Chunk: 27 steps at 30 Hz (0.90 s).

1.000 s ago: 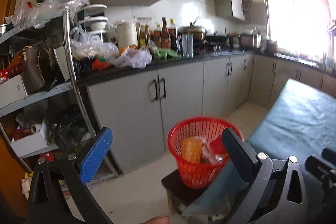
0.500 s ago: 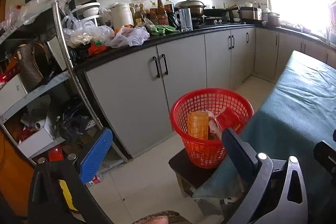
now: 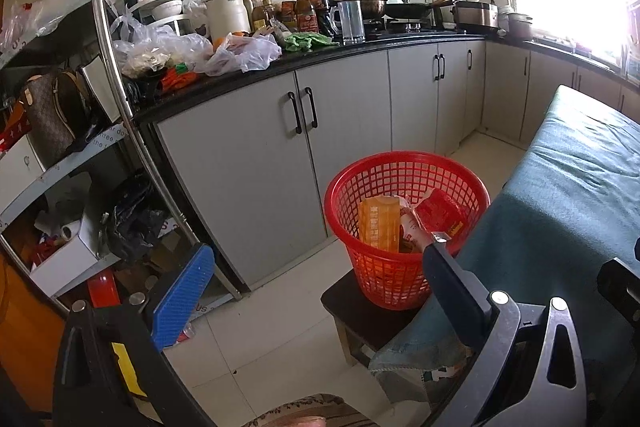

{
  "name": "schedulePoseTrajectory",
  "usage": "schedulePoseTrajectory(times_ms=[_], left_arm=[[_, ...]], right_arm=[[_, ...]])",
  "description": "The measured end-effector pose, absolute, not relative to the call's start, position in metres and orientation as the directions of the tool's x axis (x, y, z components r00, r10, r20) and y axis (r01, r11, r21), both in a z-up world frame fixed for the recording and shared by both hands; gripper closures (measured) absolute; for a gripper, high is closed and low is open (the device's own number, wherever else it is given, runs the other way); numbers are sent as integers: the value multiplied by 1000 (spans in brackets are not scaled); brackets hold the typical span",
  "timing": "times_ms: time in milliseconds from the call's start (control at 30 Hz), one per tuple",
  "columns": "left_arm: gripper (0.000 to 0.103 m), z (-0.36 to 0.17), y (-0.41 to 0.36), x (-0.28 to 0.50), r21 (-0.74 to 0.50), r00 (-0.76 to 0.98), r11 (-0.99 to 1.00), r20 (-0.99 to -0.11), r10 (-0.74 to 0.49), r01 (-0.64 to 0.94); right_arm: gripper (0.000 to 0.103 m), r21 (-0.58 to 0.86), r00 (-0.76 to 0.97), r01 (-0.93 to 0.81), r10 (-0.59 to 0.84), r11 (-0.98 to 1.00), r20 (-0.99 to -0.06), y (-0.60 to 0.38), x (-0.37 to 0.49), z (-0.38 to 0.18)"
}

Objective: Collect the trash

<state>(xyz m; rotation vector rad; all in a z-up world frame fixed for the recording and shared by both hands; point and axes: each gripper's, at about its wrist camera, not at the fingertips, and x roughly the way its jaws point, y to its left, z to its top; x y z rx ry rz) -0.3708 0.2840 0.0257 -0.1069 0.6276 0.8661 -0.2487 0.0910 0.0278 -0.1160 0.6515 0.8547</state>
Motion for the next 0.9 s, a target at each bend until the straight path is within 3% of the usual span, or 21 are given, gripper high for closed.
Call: schedulePoseTrajectory(times_ms=[900], left_arm=[[0, 18, 290, -369, 133, 481, 673, -600, 639, -728]], right_arm=[[19, 143, 479, -740, 664, 658, -575, 96, -255, 29]])
